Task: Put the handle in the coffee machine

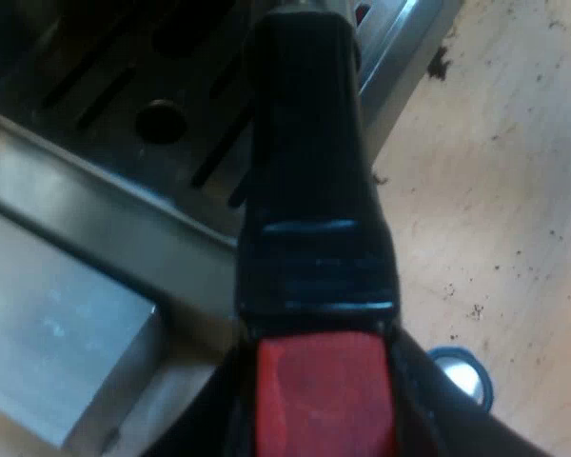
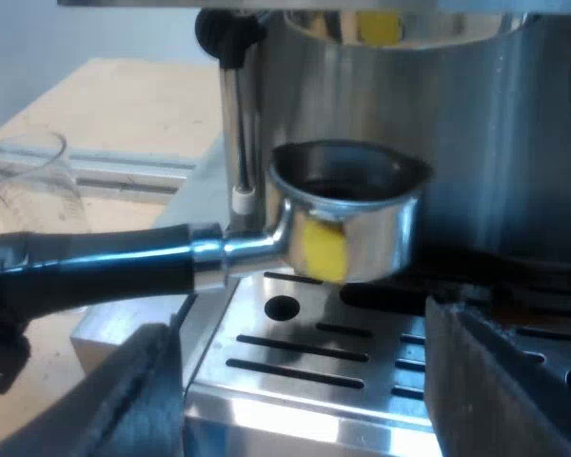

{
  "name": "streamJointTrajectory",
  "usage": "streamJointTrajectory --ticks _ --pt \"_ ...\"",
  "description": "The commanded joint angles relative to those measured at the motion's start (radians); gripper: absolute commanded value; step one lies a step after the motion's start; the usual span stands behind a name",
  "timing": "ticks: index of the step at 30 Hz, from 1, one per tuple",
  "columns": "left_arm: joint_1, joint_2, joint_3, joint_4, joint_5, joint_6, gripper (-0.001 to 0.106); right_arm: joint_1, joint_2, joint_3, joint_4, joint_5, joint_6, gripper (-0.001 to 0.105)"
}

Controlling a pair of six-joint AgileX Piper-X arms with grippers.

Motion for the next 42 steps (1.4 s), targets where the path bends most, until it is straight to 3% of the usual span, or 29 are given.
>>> streamJointTrajectory --ticks 1,8,20,25,28,31,42 --pt "-0.005 0.031 -0.042 -0.011 0.073 0.015 0.000 -0.001 0.023 -0.001 -0.077 0.028 -0.051 0.057" --pt "-0.005 0.090 -0.111 0.019 0.075 0.086 0.000 -0.016 0.039 -0.001 -0.109 0.039 -0.061 0.057" --pt "-0.015 0.128 -0.159 0.028 0.152 0.090 0.000 -0.048 0.039 -0.001 -0.135 0.041 -0.061 0.057" --pt "-0.052 0.128 -0.160 0.026 0.147 0.090 0.000 -0.048 0.039 -0.001 -0.135 0.041 -0.061 0.057" --pt "-0.059 0.128 -0.160 -0.004 0.145 0.065 0.000 -0.048 0.039 -0.001 -0.135 0.041 -0.061 0.057" --pt "-0.059 0.128 -0.160 -0.053 0.123 -0.010 0.000 -0.048 0.039 -0.001 -0.135 0.041 -0.061 0.057" --pt "-0.059 0.128 -0.163 -0.049 0.118 -0.015 0.000 -0.048 0.039 -0.001 -0.135 0.041 -0.061 0.057"
